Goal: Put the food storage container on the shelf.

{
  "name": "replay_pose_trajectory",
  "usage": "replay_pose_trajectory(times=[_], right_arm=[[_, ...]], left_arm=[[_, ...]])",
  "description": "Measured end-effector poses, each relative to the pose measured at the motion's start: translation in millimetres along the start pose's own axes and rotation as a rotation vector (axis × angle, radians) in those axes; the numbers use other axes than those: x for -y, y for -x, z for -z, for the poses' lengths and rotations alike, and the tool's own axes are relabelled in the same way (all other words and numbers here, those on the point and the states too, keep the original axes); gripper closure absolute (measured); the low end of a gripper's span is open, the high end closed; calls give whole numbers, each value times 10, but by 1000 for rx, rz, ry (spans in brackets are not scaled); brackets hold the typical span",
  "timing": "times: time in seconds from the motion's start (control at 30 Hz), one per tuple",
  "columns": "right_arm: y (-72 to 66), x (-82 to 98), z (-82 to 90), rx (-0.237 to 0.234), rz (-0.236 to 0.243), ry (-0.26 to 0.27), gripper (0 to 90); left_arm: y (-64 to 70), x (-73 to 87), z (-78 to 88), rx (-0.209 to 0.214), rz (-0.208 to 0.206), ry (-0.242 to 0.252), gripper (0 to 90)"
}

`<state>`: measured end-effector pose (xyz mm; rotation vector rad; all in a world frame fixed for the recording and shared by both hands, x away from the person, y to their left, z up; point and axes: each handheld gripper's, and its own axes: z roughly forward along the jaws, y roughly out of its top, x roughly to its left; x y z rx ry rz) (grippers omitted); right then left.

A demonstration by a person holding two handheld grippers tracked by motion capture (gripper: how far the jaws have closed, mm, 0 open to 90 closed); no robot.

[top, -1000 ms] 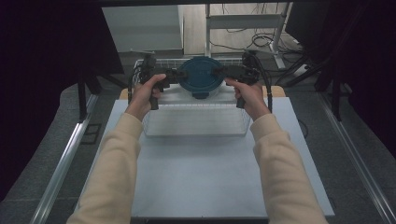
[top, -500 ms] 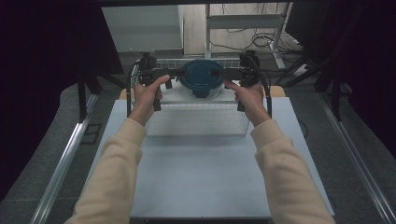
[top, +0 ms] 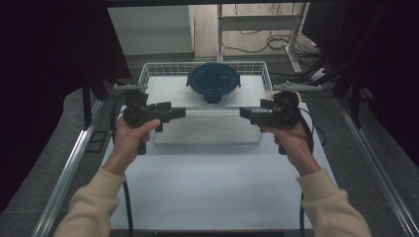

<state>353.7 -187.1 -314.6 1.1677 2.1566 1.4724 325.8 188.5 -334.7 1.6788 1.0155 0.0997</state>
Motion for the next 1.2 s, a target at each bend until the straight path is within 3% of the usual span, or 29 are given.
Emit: replay_pose_trajectory(times=[0.03, 0.07, 0.2, 0.23, 0.27, 0.3, 0.33, 0.37, 0.4, 0.5, 0.6, 0.7, 0.73, 0.87, 1.2], right_arm=[[-23, 172, 103, -26, 10, 7, 162], [-23, 172, 103, -26, 10, 7, 162], [-113, 543, 295, -42, 66, 3, 164], [-138, 691, 365, -44, 83, 0, 164], [-146, 773, 401, -46, 86, -1, 165], [-147, 832, 426, -45, 91, -5, 166], [-147, 832, 426, -45, 91, -5, 166], [-142, 1012, 480, -42, 92, -21, 168], [-142, 1012, 480, -42, 92, -21, 168], [-96, 1278, 493, -36, 84, -52, 169], [-48, 1532, 465, -10, 90, -70, 181], [12, 1723, 392, 5, 98, -122, 181], [54, 1809, 349, 13, 77, -144, 181], [77, 1847, 320, 11, 61, -149, 182], [19, 1866, 322, 14, 80, -130, 182]], left_arm=[[25, 200, 61, 57, 12, 20, 211], [25, 200, 61, 57, 12, 20, 211], [97, 587, 129, 76, -4, 18, 214], [104, 771, 131, 85, 8, 9, 215], [103, 840, 130, 82, 10, 5, 215], [92, 949, 121, 71, 14, -2, 217], [92, 949, 121, 71, 14, -2, 218], [80, 1031, 109, 62, 17, -10, 218], [67, 1109, 96, 49, 19, -16, 218], [33, 1327, 25, -10, 11, -47, 223], [15, 1458, -60, -52, -13, -93, 225], [2, 1604, -152, -72, -18, -140, 226], [-8, 1687, -198, -77, -19, -170, 226], [-18, 1752, -211, -88, -23, -189, 226], [-109, 1859, -209, -128, -3, -198, 228]])
